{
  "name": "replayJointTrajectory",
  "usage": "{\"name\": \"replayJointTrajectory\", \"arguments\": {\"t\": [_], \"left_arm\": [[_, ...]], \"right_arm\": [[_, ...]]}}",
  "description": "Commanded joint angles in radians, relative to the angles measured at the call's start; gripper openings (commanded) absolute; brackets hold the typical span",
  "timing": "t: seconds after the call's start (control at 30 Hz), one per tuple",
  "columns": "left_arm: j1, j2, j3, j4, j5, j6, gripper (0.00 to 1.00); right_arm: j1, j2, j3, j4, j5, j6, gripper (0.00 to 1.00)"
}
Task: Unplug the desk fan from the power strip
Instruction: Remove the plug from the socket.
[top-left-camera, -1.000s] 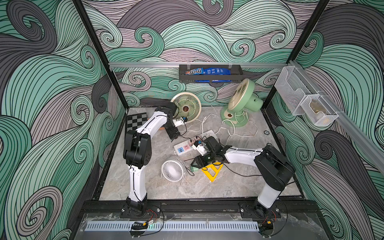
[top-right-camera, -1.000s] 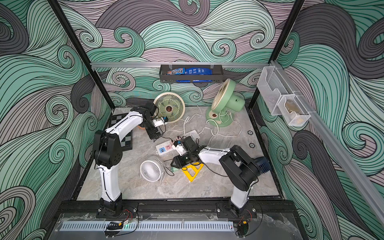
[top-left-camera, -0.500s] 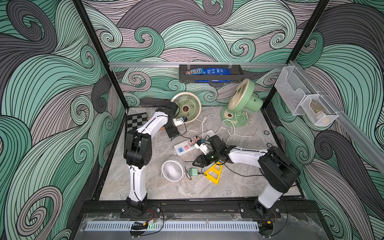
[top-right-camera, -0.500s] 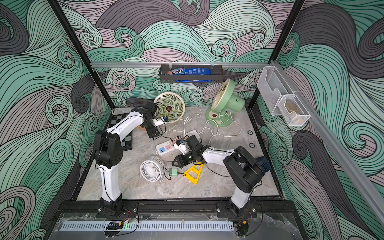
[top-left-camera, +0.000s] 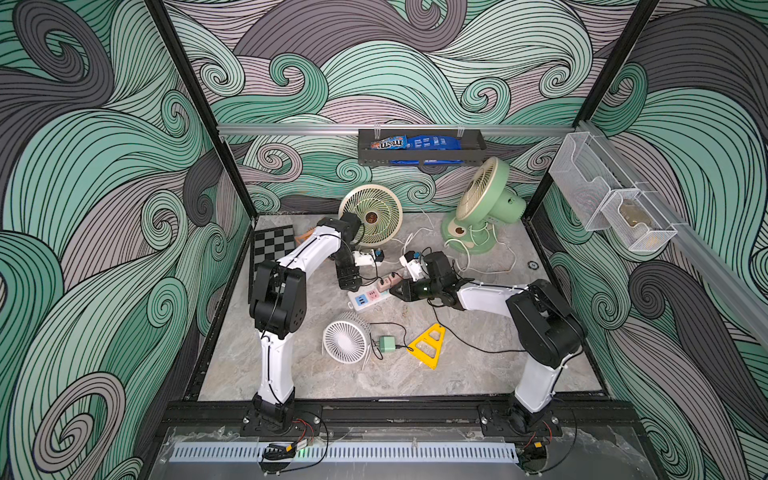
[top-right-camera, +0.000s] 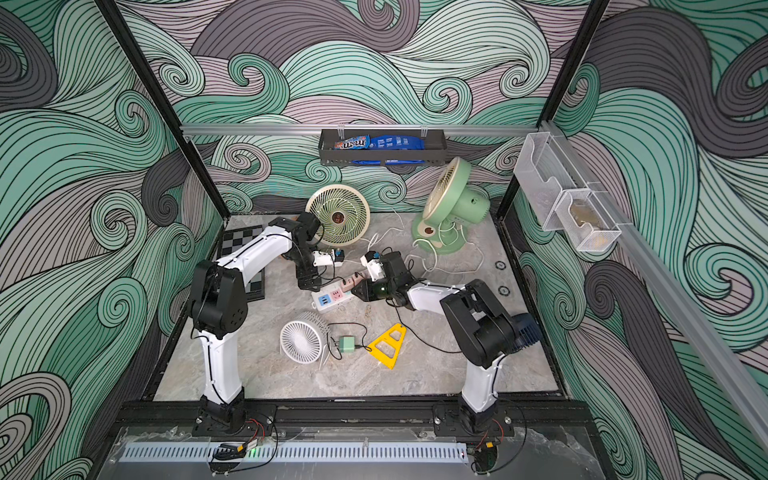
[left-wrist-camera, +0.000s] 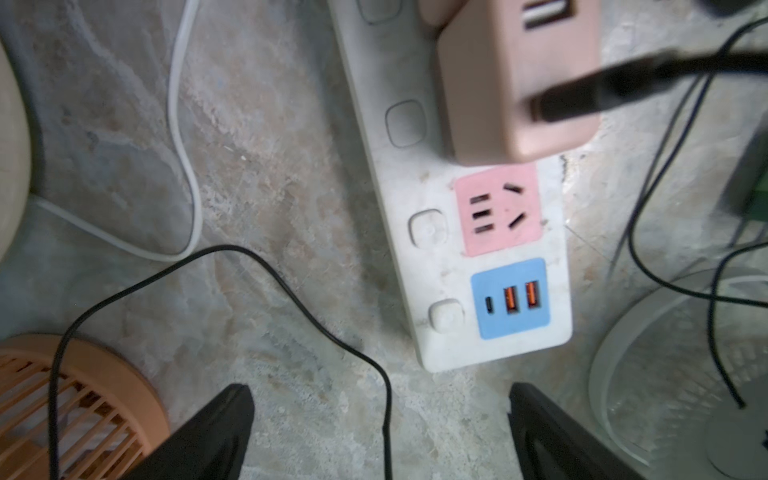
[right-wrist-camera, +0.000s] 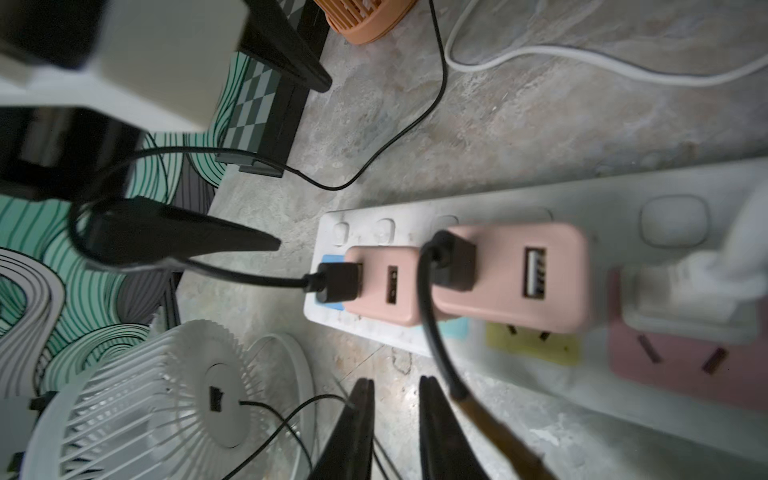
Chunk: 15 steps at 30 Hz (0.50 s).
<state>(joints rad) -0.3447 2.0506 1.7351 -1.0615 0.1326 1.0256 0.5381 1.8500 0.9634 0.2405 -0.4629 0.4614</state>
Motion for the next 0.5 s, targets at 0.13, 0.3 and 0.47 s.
{"name": "replayJointTrajectory", "arguments": {"t": [0.13,0.3,0.47], "left_arm": [[-0.002,-0.002,0.072,-0.116,0.169,-0.001,0.99],[-0.002,0.013,0.089,-0.109,0.246,-0.041,0.98],[-0.013,0.023,0.089,-0.081,0.283,-0.076,0.98]], "right_arm": [[0.009,0.042,0.015,0.104,0.148,0.102,0.1],[0.023,0.059,0.005,0.107,0.195,0.132,0.07],[0.038,0.084,0.027,0.112,0.21,0.138,0.07]]}}
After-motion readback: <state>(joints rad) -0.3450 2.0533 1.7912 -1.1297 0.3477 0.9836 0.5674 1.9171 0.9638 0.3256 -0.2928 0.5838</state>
